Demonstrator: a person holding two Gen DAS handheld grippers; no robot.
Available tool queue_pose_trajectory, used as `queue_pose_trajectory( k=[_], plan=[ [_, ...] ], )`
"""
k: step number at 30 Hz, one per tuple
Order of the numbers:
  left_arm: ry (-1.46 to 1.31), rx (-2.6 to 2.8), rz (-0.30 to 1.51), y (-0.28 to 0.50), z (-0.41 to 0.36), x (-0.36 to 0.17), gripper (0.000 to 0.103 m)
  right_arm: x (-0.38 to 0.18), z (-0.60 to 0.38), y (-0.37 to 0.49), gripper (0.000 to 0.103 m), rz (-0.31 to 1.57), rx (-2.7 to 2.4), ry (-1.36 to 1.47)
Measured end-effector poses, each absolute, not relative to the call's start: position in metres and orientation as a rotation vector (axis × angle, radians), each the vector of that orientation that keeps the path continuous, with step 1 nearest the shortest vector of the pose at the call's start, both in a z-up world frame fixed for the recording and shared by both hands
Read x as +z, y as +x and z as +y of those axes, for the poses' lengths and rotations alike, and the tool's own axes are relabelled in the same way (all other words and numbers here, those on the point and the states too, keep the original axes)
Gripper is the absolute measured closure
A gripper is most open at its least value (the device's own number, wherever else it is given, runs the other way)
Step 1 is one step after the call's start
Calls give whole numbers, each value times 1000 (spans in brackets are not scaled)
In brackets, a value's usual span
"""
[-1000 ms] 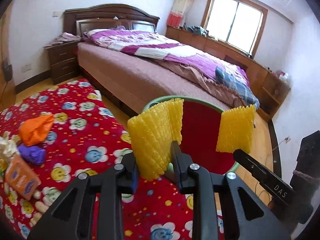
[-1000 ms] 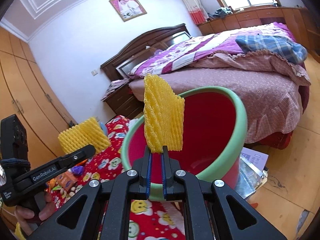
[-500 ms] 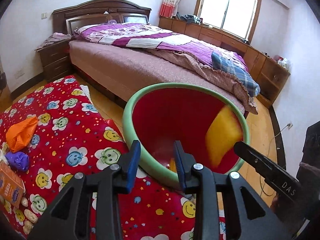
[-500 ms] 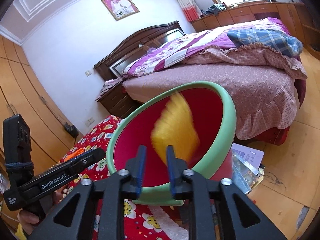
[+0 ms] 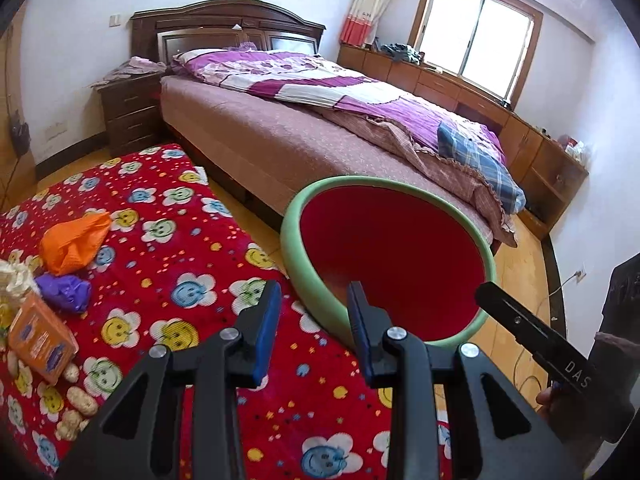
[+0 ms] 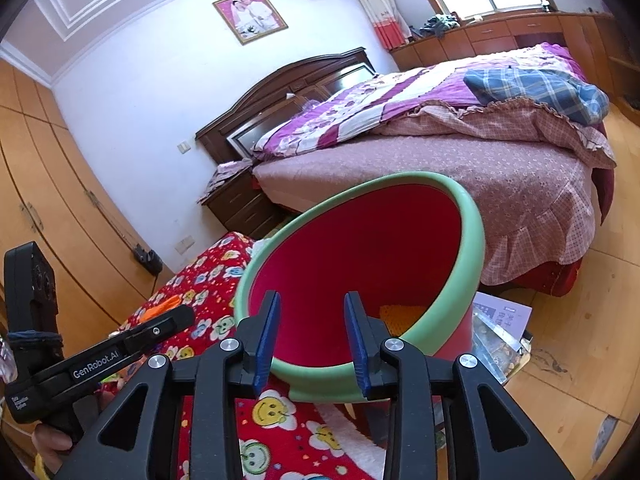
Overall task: Collect trash
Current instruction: 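Open both tools to drop the foam nets into the bin, then move both open tools back over the bedspread items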
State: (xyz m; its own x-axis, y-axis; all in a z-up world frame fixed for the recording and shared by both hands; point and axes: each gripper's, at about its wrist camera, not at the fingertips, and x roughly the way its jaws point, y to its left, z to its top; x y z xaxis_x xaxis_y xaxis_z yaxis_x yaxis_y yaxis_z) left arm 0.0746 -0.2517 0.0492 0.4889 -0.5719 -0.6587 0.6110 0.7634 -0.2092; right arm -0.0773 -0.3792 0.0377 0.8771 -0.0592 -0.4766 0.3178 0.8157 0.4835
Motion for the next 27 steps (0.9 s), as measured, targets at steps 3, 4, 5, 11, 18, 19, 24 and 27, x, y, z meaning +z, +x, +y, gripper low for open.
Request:
queue_pose_trajectory(
  k=[3,4,5,11,18,19,24,27],
  plan=[
    [39,-707,775,72,-241,52,69,41,-373,-77,69,464,-200,574],
    [36,-703,774,71,-238,53,69,42,-372,-77,69,464,-198,571],
    [33,-697,773,71,-235,53,69,44,-369,-78,68,461,-194,567],
    [10,-653,758,68,-210,61,69,51,-357,-76,60,459,-169,551],
    [-19,-592,738,67,-175,67,65,56,-338,-71,57,480,-135,523],
    [-22,-583,737,67,-171,67,62,56,-335,-70,55,483,-131,520],
    [-30,-515,733,70,-143,67,61,57,-320,-64,49,500,-106,494],
    [-33,-464,730,73,-125,66,61,58,-312,-59,48,514,-93,478]
  ],
)
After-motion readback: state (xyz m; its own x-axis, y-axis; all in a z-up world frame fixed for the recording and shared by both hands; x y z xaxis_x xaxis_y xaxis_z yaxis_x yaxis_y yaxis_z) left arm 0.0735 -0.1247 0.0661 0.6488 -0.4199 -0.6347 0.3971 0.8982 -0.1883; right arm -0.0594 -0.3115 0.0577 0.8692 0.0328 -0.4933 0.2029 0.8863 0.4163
